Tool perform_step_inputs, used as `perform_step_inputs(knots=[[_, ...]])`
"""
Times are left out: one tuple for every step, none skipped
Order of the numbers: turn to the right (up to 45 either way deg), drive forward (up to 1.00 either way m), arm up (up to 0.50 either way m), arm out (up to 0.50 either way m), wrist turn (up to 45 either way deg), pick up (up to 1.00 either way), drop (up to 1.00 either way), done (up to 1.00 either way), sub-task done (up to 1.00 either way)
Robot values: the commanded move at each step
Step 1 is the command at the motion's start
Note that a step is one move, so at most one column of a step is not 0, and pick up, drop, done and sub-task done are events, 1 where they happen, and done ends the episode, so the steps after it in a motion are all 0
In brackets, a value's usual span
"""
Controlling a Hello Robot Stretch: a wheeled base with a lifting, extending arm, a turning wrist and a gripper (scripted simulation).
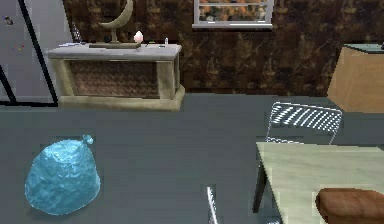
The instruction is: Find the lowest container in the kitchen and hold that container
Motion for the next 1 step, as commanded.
perform_step_inputs(knots=[[0.0,0.0,-0.3,0.0,0.0,0.0,0.0,0.0,0.0]])
